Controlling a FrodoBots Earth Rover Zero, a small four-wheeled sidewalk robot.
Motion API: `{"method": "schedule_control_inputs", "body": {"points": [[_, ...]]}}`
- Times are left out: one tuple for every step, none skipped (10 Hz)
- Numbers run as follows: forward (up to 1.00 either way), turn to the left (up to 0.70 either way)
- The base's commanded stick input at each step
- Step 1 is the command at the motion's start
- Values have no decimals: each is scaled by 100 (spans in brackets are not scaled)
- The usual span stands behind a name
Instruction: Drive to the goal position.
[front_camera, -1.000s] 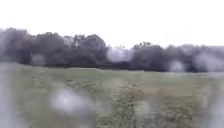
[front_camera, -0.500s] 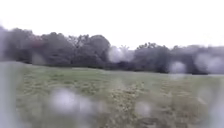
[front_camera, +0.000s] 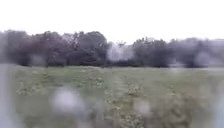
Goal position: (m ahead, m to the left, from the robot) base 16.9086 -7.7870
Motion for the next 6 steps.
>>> {"method": "schedule_control_inputs", "body": {"points": [[85, 0], [85, 0], [85, 0], [85, 0], [85, 0], [85, 0]]}}
